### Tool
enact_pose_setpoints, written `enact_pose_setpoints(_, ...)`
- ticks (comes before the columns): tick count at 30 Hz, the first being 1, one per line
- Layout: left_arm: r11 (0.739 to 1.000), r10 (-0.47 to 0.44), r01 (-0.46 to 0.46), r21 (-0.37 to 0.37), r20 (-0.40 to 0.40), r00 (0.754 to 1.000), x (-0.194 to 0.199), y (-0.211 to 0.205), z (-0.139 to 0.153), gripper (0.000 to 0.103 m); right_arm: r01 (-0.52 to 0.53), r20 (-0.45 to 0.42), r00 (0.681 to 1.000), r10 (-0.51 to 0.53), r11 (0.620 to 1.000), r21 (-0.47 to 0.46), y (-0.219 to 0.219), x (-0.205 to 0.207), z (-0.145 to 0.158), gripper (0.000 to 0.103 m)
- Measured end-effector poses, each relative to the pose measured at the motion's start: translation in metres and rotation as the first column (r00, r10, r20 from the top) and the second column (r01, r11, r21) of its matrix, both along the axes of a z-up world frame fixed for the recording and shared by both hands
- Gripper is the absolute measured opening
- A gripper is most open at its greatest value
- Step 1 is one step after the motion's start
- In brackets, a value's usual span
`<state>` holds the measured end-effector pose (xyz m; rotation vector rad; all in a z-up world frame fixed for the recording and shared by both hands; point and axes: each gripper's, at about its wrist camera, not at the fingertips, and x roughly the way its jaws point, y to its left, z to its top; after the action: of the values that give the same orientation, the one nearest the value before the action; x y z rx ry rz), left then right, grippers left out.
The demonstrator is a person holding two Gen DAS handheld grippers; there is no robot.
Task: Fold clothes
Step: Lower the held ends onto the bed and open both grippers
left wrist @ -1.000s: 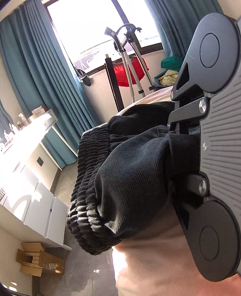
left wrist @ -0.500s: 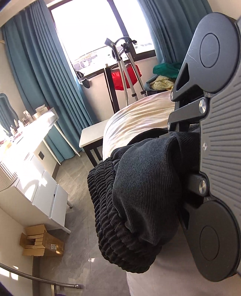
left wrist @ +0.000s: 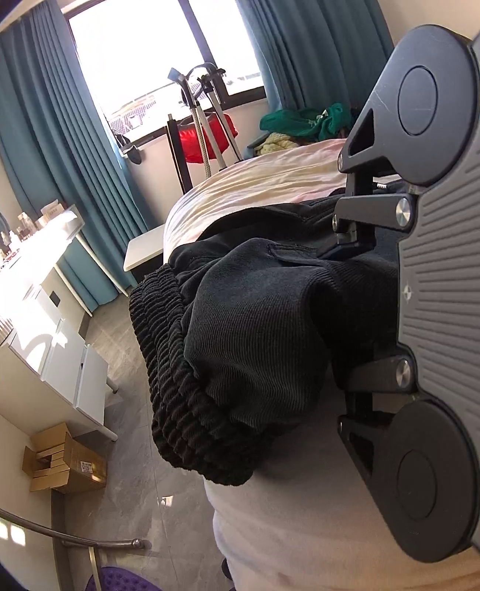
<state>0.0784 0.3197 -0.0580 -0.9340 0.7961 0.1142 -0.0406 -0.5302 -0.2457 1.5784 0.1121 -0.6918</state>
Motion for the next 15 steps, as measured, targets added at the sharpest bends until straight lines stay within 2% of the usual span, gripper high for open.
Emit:
enact_pose_setpoints(1, 0.999, -0.013, 0.014, 0.033, -0.016, 1.0, -0.003, -0.001, 0.003, 0.069, -0.009, -0.006, 1.0, 0.009, 1.0, -0.008, 0.0, 0.001, 0.001, 0.014)
enact_pose_setpoints(3, 0.992, -0.045, 0.049, 0.115, -0.037, 0.998, -0.012, -0.003, 0.013, 0.072, -0.023, -0.011, 1.0, 0.023, 1.0, -0.013, -0.001, 0.001, 0.002, 0.015)
enact_pose_setpoints(6, 0.968, -0.084, 0.096, 0.23, -0.062, 0.995, -0.025, -0.007, 0.029, 0.078, -0.025, 0.008, 1.0, 0.025, 1.0, 0.016, 0.001, -0.005, -0.001, 0.016)
enact_pose_setpoints(9, 0.954, -0.097, 0.095, 0.286, -0.007, 0.995, -0.041, -0.013, 0.053, 0.078, -0.042, 0.003, 0.999, 0.042, 0.999, 0.031, 0.002, -0.007, -0.001, 0.018)
enact_pose_setpoints(12, 0.94, -0.127, 0.092, 0.329, 0.088, 0.988, -0.045, -0.026, 0.08, 0.08, -0.088, -0.05, 0.995, 0.088, 0.996, 0.015, 0.005, -0.003, 0.009, 0.024)
enact_pose_setpoints(15, 0.931, -0.174, 0.103, 0.35, 0.177, 0.969, -0.035, -0.057, 0.101, 0.081, -0.135, -0.093, 0.987, 0.133, 0.991, -0.022, 0.01, 0.003, 0.022, 0.043)
